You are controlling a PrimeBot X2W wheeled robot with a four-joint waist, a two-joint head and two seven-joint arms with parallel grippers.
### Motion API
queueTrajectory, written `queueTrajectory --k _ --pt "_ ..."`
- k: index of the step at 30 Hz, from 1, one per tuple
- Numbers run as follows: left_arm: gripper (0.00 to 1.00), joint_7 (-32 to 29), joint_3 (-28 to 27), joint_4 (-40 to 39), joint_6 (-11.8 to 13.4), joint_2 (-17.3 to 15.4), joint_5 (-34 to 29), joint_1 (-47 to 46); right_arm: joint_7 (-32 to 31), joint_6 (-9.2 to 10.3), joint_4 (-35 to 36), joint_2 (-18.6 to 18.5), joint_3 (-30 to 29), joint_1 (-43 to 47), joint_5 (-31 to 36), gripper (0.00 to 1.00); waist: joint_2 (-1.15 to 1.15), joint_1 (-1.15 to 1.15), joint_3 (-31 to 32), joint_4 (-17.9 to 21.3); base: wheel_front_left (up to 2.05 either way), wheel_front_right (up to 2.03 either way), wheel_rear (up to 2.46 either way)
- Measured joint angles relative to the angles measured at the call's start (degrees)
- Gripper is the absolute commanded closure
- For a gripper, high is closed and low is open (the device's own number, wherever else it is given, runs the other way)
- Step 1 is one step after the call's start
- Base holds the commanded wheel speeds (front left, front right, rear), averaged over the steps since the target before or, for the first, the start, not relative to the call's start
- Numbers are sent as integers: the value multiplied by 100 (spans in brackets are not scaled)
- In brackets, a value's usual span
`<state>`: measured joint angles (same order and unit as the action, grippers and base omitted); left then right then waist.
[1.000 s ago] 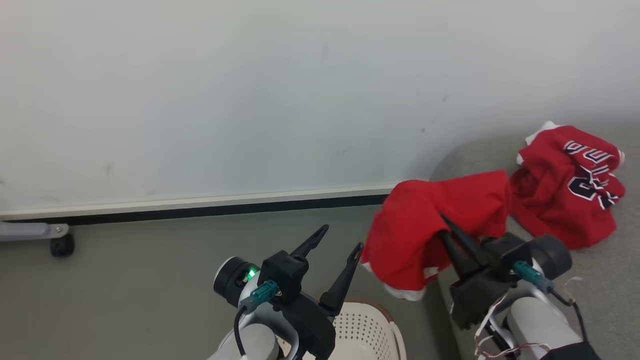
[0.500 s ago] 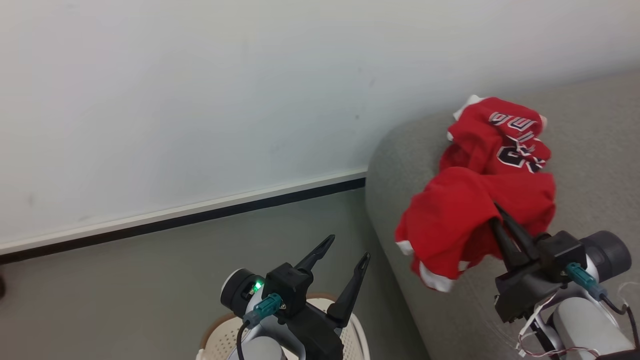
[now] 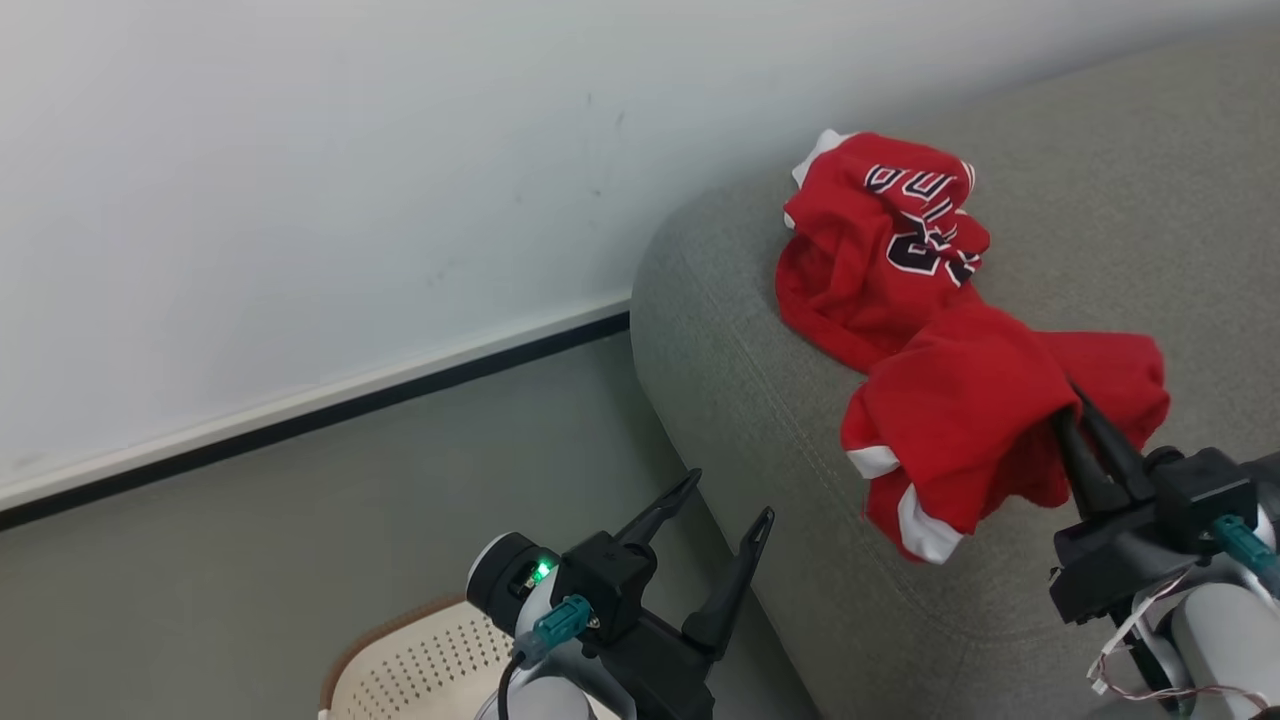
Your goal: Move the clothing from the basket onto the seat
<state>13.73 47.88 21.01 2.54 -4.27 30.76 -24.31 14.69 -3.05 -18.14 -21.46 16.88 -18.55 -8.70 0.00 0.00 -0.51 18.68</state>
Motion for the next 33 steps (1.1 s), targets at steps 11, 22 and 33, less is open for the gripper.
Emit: queueTrajectory --k 11,22,33 --pt "0 0 115 -294 2 -60 -265 -185 -127 -127 -9 -391 -382 -1102 -226 100 0 1 -645 -23 0 0 0" --pt "0 -85 105 -808 55 -485 -601 -515 -514 -250 -825 -939 -904 -2963 -465 100 1 1 -1493 -206 0 0 0" --pt "0 -204 1 -1433 108 -824 -869 -908 -664 -259 -1652 -1191 -1127 -4167 -557 100 1 2 -2409 -440 0 0 0"
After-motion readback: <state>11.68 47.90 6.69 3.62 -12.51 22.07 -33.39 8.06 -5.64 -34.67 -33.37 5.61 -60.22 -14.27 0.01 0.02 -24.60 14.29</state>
